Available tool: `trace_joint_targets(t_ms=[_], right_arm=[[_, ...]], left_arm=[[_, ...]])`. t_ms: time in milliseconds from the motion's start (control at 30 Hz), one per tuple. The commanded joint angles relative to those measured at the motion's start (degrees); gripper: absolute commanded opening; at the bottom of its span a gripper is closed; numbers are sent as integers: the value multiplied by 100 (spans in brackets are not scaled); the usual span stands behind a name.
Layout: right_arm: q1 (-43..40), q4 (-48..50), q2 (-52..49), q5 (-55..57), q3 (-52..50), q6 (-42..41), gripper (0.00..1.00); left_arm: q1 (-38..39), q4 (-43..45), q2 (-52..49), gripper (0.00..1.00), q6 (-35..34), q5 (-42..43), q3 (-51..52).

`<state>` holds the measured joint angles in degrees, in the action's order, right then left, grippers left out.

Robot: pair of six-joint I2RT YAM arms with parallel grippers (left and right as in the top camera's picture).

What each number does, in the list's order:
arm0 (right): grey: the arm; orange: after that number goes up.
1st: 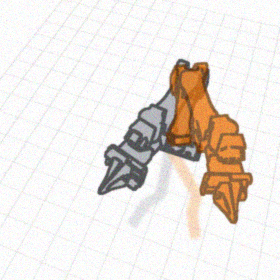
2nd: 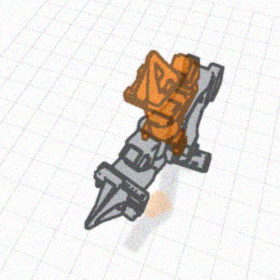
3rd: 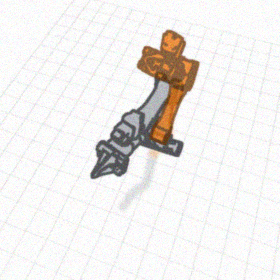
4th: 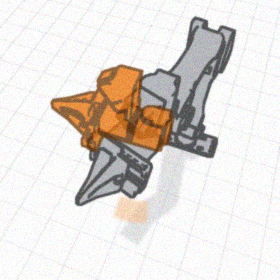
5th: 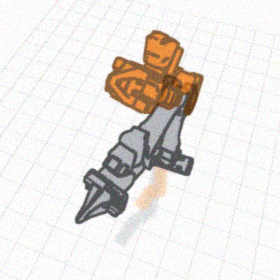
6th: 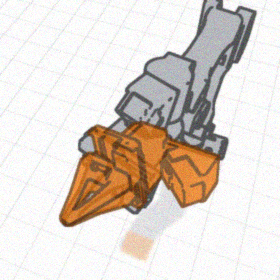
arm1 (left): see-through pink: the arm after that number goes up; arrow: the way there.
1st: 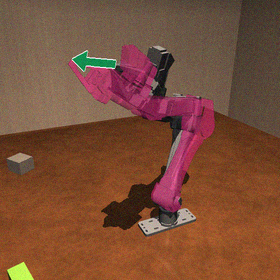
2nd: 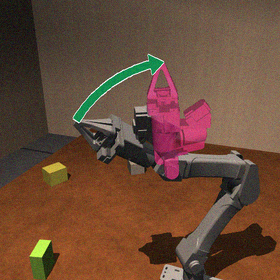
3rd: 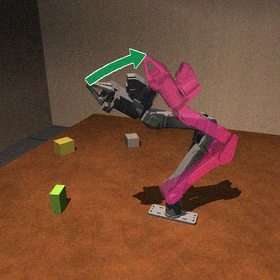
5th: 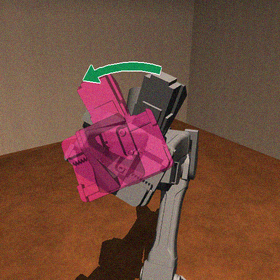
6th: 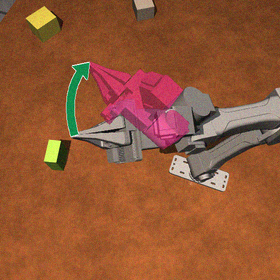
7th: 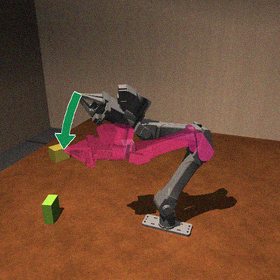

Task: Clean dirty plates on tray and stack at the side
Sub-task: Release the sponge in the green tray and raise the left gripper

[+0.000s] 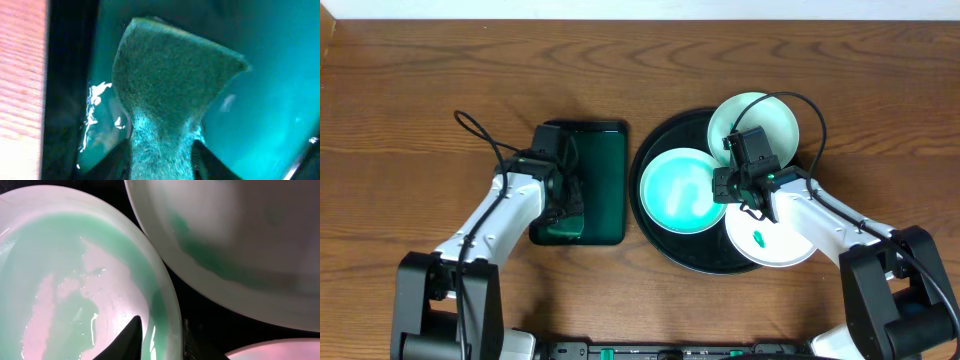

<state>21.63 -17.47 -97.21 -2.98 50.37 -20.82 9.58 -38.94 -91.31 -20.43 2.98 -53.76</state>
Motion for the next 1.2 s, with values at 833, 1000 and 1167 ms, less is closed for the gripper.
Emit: trace_joint_targets(t_ms=[833,1000,1167], right_arm=[[-120,-125,671,-289,-140,-37,1],[-140,-326,1139,-289,-140,-37,1],[-140,-385,1298,-289,-140,-39,1]], left_arm=[[-229,20,1792,79,46,-111,-754],[-229,20,1792,79,46,-111,-754],[-229,20,1792,79,48,-111,-754]])
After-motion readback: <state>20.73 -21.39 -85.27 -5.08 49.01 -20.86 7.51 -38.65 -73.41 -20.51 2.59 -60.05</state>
